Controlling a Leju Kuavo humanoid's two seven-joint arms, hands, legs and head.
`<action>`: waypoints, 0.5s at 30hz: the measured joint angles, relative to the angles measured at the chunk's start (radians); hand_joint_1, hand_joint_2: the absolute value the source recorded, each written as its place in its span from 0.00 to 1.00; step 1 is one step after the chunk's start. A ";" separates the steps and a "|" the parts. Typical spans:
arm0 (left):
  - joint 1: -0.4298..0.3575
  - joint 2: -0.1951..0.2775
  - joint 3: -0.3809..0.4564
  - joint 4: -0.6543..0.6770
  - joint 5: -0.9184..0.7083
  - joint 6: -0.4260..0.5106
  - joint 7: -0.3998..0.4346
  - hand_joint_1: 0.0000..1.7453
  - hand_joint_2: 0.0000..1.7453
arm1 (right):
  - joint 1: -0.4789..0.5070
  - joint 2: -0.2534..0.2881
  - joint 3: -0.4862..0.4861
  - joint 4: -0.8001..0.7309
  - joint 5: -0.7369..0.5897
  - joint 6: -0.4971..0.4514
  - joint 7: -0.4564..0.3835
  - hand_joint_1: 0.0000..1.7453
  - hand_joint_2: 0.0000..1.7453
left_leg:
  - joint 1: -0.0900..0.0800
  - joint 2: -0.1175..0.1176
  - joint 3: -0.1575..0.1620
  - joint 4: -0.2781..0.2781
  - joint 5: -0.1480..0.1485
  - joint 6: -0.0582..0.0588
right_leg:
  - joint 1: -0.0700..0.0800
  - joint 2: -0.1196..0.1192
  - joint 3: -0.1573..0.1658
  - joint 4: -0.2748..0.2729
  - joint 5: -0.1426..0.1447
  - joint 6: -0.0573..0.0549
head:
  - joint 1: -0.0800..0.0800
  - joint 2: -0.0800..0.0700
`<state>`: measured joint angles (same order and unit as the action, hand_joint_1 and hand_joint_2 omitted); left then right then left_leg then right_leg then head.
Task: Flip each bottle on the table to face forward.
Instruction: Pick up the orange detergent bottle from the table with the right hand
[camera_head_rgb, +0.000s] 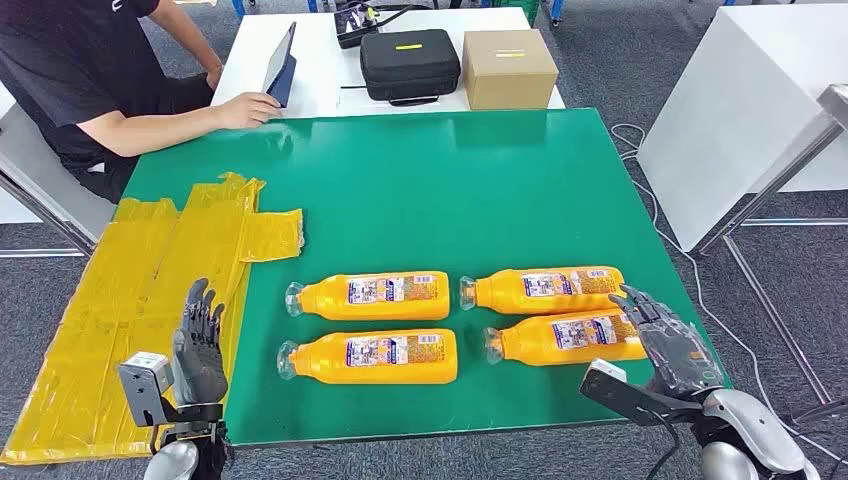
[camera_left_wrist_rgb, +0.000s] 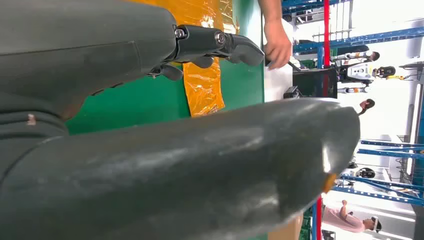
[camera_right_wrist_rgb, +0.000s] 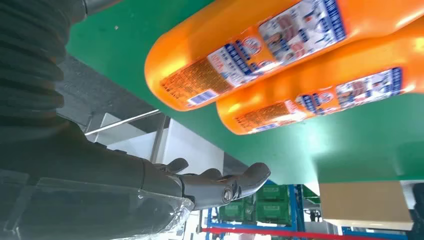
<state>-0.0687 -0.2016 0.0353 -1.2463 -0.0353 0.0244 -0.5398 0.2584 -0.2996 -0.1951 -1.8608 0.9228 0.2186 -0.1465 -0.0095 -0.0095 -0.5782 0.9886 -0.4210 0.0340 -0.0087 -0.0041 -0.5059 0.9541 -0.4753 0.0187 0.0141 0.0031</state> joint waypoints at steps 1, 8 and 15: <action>0.000 0.000 0.000 0.000 0.000 0.000 0.000 0.00 0.00 | 0.000 -0.001 -0.001 0.000 0.000 0.000 0.000 0.00 1.00 | 0.000 0.000 0.000 0.000 0.000 0.000 | 0.000 0.000 0.000 0.000 0.000 0.000 | 0.000 0.000; 0.009 0.001 0.001 -0.005 0.011 0.006 0.005 0.00 0.00 | 0.007 -0.023 -0.005 0.010 0.008 0.001 0.018 0.00 1.00 | 0.000 0.000 0.000 0.000 0.000 0.000 | 0.000 0.000 0.000 0.000 0.000 0.000 | 0.000 0.000; 0.027 0.002 0.006 -0.019 0.014 0.007 0.009 0.00 0.00 | 0.008 -0.030 -0.004 0.039 0.012 0.001 0.029 0.00 1.00 | 0.000 0.000 0.000 0.000 0.000 0.000 | 0.000 0.000 0.000 0.000 0.000 0.000 | 0.000 0.000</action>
<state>-0.0412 -0.1995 0.0409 -1.2653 -0.0216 0.0317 -0.5307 0.2667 -0.3299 -0.1990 -1.8221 0.9349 0.2198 -0.1179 -0.0095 -0.0096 -0.5782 0.9885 -0.4210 0.0341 -0.0086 -0.0041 -0.5059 0.9541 -0.4754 0.0187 0.0139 0.0031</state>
